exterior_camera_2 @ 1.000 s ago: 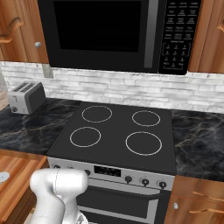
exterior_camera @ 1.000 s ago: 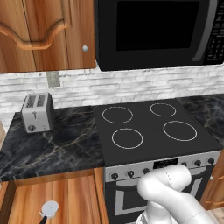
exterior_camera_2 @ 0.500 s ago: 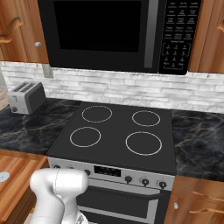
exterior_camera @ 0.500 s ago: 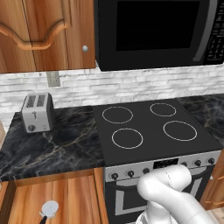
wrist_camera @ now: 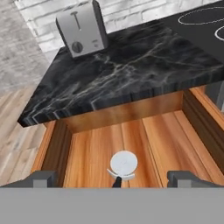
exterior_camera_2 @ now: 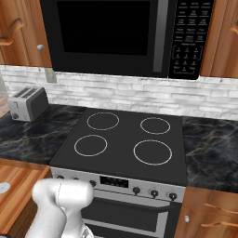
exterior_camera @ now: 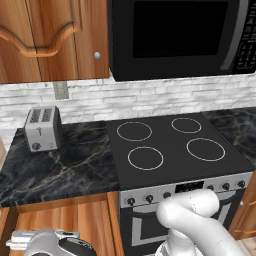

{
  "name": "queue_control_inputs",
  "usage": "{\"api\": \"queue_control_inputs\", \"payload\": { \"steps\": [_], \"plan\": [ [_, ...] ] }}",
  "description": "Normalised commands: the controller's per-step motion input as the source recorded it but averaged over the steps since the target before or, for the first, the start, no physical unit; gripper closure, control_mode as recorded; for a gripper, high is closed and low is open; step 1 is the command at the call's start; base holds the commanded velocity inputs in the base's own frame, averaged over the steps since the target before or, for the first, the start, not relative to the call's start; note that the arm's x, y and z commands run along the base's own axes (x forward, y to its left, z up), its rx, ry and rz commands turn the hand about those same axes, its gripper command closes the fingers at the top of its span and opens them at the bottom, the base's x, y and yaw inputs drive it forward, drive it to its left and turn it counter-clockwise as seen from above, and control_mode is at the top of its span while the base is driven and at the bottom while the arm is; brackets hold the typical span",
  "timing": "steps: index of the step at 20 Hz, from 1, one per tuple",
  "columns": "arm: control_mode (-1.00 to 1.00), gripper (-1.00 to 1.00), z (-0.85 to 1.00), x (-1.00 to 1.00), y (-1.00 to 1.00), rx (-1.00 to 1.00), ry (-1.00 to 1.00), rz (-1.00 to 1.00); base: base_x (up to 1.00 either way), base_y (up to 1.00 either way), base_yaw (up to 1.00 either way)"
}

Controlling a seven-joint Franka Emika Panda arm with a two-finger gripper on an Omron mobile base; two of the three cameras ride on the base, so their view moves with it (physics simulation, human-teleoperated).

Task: Take the pizza cutter from the drawer on the left and place it on the dining counter for cutting.

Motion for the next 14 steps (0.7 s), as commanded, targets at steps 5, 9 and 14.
{"api": "queue_control_inputs", "payload": {
  "steps": [5,9,14],
  "plan": [
    [-1.0,-1.0,0.0,0.58,0.05,0.0,0.3,0.0,0.0,0.0,0.0],
    [-1.0,-1.0,-0.01,0.17,0.26,0.0,0.46,0.0,0.0,0.0,0.0],
    [-1.0,-1.0,-0.1,0.0,0.15,0.0,0.39,0.0,0.0,0.0,0.0]
  ]
}}
